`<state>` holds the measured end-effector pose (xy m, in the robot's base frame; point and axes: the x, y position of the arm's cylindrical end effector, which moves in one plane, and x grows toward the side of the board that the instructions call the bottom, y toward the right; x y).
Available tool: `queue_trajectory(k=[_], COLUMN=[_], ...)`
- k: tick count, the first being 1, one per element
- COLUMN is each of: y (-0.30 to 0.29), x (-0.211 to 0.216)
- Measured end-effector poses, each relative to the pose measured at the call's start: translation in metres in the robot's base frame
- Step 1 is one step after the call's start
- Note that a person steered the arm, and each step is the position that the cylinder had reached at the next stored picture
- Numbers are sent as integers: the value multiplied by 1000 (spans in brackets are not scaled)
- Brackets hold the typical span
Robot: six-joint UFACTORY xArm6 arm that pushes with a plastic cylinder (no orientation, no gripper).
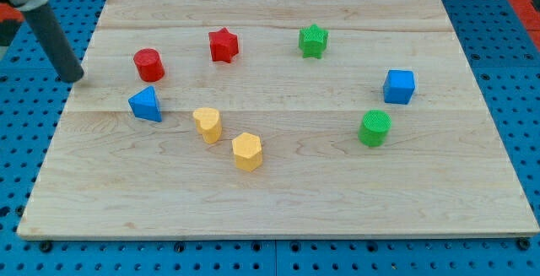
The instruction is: Keep the green star and the red blocks horizontally in a line
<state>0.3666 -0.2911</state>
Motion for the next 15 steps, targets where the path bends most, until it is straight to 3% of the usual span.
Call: queue_trajectory(k=[1, 2, 6, 8, 9, 10, 11, 13, 14, 15], y=[83, 204, 238, 334, 428, 430, 375, 360, 420, 344], x=[-68, -94, -53, -104, -91, -86, -76, -44, -12, -12])
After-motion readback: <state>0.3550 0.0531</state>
